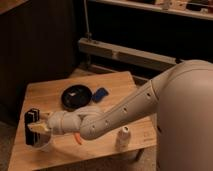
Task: Place the eraser in the ceramic cup
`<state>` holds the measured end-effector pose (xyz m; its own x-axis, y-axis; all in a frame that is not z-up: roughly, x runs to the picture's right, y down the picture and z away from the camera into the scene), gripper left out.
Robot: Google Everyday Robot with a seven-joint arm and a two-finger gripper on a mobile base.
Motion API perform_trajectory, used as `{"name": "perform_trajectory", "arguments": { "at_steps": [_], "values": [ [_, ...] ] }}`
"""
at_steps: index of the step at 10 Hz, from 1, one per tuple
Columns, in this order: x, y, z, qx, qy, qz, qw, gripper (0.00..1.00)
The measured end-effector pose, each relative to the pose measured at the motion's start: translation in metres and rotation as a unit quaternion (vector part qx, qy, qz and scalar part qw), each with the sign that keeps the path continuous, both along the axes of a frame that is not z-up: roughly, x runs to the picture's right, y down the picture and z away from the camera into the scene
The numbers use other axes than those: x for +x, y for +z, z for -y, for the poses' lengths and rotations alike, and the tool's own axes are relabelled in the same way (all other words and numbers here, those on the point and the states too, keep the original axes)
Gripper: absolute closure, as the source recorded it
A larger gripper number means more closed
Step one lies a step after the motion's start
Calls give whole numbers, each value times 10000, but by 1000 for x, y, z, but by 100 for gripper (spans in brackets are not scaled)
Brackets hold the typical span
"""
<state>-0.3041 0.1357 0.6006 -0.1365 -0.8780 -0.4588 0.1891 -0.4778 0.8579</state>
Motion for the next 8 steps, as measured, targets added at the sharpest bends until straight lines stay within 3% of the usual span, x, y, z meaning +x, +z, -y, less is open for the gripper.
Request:
{"name": "perform_trajectory", "arguments": {
  "at_steps": [5,7,8],
  "values": [
    [6,10,9,-139,344,-102,9993,33],
    [12,12,9,-119,418,-126,9990,20],
    [13,12,9,-108,436,-145,9989,20]
  ]
}}
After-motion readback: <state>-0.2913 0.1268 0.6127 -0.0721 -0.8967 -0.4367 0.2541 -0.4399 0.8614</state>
